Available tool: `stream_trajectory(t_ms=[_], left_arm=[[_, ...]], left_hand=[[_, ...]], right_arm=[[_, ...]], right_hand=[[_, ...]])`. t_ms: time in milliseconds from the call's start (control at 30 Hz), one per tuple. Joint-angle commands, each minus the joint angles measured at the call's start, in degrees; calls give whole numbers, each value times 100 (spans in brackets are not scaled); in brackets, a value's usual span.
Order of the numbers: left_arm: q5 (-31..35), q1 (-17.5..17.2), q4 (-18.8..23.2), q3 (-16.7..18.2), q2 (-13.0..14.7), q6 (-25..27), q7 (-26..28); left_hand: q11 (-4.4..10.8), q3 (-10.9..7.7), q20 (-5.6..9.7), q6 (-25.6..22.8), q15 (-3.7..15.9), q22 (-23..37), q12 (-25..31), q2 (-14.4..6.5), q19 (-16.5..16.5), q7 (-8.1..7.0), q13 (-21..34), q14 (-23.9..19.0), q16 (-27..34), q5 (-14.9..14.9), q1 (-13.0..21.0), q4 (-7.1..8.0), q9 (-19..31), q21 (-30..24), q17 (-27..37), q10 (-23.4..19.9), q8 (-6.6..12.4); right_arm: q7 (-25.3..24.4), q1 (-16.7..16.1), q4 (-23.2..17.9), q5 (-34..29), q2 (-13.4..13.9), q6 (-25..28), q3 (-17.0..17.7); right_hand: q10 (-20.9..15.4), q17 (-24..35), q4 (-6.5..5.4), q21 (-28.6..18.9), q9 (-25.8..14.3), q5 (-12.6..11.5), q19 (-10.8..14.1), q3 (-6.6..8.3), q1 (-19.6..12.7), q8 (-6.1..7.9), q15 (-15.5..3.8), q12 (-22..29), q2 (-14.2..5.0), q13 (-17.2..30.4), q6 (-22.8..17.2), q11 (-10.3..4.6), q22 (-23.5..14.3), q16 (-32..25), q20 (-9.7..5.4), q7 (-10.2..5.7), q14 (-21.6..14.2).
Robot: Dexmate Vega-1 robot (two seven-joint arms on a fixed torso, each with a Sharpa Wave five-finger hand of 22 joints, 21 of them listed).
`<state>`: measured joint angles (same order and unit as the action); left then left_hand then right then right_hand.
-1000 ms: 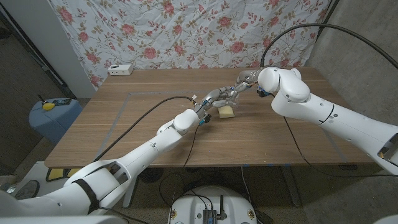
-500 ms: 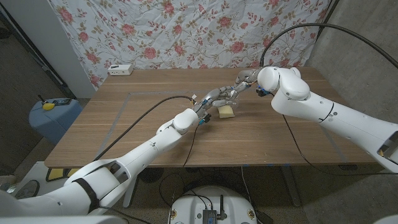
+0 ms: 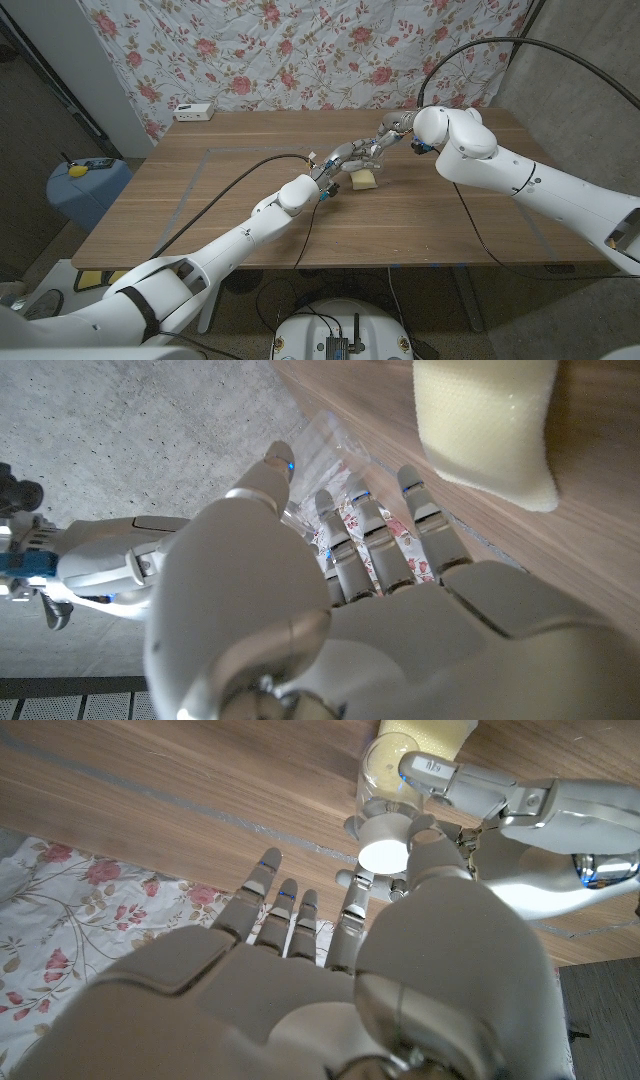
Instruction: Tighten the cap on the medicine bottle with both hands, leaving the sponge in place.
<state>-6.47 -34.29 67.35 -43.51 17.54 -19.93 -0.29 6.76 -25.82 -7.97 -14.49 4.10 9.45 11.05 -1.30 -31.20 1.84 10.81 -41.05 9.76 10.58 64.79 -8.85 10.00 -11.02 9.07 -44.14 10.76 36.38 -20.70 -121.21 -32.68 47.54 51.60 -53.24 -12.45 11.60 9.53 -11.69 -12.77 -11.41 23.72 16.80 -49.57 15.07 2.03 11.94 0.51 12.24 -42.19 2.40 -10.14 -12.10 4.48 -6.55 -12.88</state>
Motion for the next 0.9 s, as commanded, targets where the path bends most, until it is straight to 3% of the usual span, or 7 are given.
stream_trajectory(t_ms=[33,900], left_arm=[[-8,7,-34,5,-12,-26,-5],[7,-54,91,10,22,47,44]], left_hand=[[14,-58,-10,-32,143,29,33,-69,18,-35,28,-13,21,36,17,-1,22,13,18,-67,4],[13,-67,-18,-10,137,29,29,-74,23,-48,28,1,17,37,7,0,22,12,19,-59,-7]], right_arm=[[-142,13,61,102,-5,56,-29],[-780,-169,116,329,-13,71,77]], right_hand=[[-83,27,-17,-44,-4,6,80,52,-66,66,-41,56,-29,12,-113,-6,-13,-48,5,-23,-79],[-533,45,-149,-112,38,44,379,14,121,255,-227,142,-46,-5,-777,-44,-16,-156,-123,91,-400]])
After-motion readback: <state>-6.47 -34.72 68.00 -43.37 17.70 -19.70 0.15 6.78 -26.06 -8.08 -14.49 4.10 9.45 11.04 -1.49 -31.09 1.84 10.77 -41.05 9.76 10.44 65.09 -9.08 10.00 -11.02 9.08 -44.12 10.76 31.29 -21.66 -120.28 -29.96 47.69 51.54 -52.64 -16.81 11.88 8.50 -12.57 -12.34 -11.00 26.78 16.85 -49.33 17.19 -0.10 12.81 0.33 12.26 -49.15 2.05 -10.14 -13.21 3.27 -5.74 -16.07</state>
